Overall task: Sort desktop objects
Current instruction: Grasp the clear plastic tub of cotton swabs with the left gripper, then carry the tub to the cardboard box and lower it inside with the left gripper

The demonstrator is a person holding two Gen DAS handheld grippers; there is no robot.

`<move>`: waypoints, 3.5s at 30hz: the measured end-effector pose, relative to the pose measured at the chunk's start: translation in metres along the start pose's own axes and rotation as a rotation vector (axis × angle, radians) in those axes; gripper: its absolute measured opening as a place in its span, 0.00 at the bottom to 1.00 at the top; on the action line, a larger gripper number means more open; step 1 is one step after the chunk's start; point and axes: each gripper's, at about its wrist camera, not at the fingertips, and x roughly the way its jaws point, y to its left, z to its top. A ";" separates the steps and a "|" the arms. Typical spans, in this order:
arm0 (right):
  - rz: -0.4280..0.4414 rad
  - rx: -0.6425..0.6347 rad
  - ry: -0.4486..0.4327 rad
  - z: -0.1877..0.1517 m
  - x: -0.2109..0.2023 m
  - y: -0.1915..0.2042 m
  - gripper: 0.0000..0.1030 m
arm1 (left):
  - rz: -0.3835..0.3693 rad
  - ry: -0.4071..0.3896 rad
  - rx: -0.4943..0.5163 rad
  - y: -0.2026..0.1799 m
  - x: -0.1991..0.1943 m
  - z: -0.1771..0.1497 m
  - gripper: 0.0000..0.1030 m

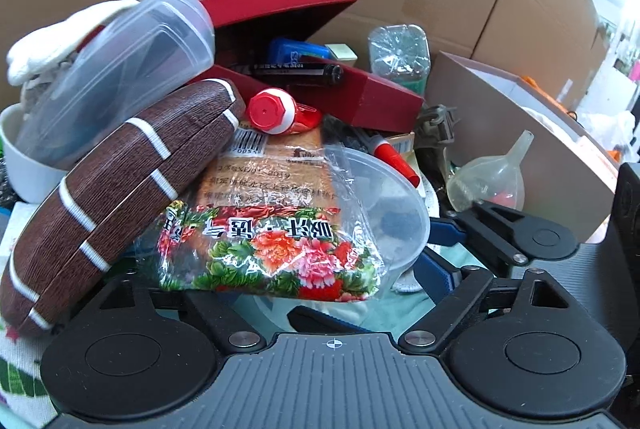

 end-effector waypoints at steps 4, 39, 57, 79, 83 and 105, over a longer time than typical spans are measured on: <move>0.007 -0.032 -0.005 0.002 0.009 -0.001 0.88 | -0.027 0.007 -0.013 0.005 0.009 0.003 0.90; -0.139 0.091 0.034 -0.076 -0.151 0.010 0.89 | -0.209 0.088 0.055 -0.132 -0.038 -0.079 0.94; -0.255 0.076 -0.182 -0.016 -0.226 -0.040 0.88 | -0.223 -0.148 0.192 -0.219 -0.070 0.013 0.89; -0.269 0.163 -0.048 0.070 -0.139 -0.237 0.88 | -0.275 -0.067 0.051 -0.225 0.116 0.173 0.90; -0.263 0.157 -0.005 0.075 -0.118 -0.253 0.88 | -0.277 -0.050 0.017 -0.212 0.143 0.182 0.90; -0.355 0.137 0.144 0.050 -0.104 -0.249 1.00 | -0.159 -0.001 -0.031 -0.194 0.158 0.172 1.00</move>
